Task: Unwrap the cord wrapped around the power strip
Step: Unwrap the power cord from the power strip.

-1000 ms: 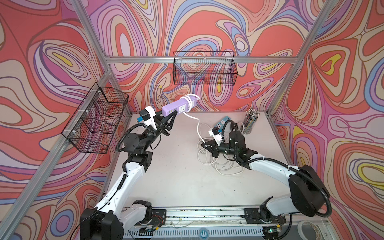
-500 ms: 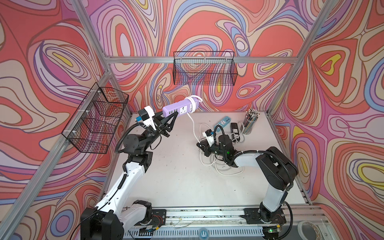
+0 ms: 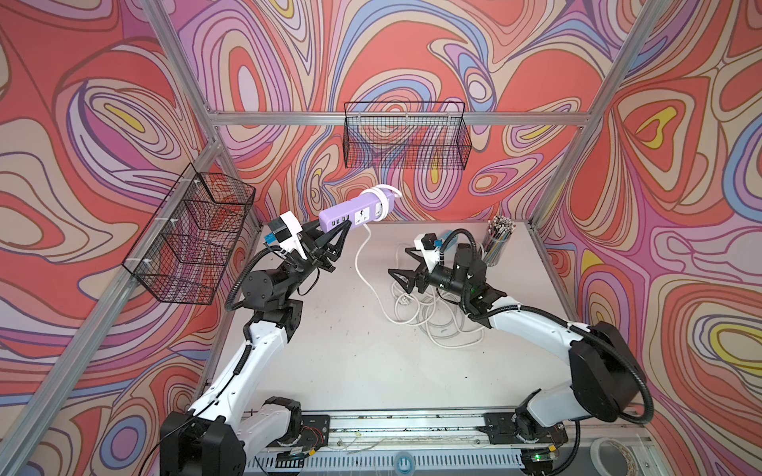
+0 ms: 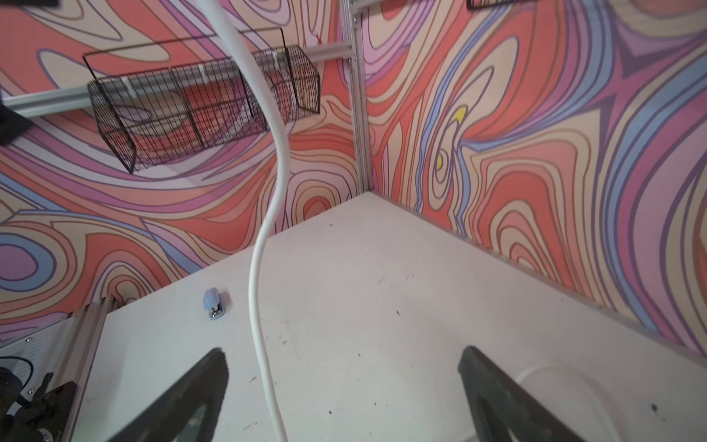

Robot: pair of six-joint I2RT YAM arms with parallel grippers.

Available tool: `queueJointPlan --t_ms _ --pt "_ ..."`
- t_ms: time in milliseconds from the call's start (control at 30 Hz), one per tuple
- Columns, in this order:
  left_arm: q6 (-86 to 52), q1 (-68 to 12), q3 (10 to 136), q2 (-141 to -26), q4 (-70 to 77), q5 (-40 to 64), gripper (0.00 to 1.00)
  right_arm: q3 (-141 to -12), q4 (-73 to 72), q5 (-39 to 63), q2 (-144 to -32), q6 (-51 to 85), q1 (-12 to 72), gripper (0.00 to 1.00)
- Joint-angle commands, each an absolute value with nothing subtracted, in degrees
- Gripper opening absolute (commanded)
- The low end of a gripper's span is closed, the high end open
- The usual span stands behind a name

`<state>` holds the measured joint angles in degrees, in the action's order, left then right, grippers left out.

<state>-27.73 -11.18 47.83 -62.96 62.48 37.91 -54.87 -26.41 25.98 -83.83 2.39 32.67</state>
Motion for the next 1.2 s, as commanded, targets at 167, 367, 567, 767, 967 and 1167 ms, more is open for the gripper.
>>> queueJointPlan --t_ms 167,367,567,767,967,1167 --pt "-32.03 -10.90 49.18 -64.16 71.30 38.66 0.00 -64.01 -25.10 31.88 -83.28 -0.85 32.70 0.98" --pt "-33.83 -10.98 49.28 -64.78 73.08 39.02 0.00 -67.58 -36.47 34.18 -89.04 2.55 32.95 0.97" --pt "-35.55 -11.00 49.56 -65.49 74.59 39.46 0.00 -70.84 -41.73 35.45 -94.66 4.77 35.14 0.94" --pt "-36.24 -11.24 49.64 -66.07 75.41 39.62 0.00 -73.10 -47.82 35.55 -98.78 7.89 36.03 0.86" --pt "-36.06 -11.42 49.54 -65.96 75.28 39.81 0.00 -75.94 -48.50 35.72 -101.16 9.37 36.27 0.36" --pt "-34.92 -11.43 49.35 -65.33 74.23 40.14 0.00 -75.15 -45.77 34.55 -101.88 9.38 36.27 0.00"
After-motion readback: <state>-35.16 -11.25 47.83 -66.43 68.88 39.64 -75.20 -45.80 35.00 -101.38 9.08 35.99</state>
